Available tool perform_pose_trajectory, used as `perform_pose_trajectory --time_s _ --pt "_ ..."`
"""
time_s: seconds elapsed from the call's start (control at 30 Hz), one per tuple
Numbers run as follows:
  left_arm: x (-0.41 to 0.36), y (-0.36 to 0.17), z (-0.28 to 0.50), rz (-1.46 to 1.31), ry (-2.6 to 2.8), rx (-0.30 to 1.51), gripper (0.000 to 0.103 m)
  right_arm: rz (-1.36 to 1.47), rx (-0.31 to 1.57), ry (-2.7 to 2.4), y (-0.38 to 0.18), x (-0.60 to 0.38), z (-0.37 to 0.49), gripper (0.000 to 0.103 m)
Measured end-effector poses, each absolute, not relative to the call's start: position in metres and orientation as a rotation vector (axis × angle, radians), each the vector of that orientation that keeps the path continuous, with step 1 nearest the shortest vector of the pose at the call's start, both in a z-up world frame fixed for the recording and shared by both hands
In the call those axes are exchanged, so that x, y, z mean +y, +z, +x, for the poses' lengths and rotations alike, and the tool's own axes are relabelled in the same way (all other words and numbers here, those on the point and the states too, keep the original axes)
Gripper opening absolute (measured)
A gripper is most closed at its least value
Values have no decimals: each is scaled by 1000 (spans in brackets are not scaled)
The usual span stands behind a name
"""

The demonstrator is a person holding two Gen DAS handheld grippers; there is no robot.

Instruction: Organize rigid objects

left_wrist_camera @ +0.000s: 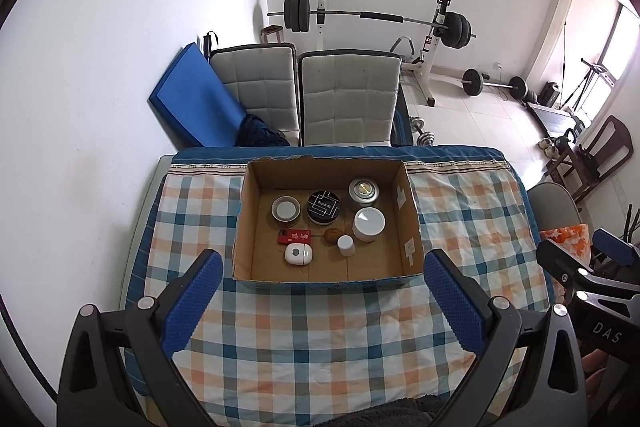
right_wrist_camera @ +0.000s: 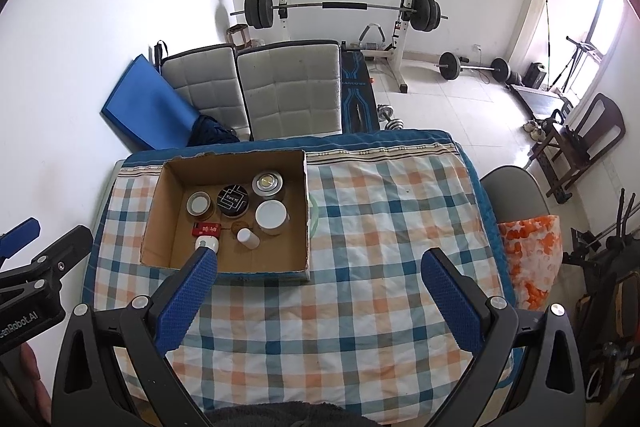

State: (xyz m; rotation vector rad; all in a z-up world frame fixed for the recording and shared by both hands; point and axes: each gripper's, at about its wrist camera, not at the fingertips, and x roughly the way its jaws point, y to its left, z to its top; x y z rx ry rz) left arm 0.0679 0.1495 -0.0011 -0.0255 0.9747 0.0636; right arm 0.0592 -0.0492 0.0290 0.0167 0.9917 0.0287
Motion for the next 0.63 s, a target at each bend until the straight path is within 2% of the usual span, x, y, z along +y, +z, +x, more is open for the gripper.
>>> perform_pose_trajectory --time_s 0.63 --pt "145 -8 68 -29 46 1000 103 21 1011 23 20 -54 61 103"
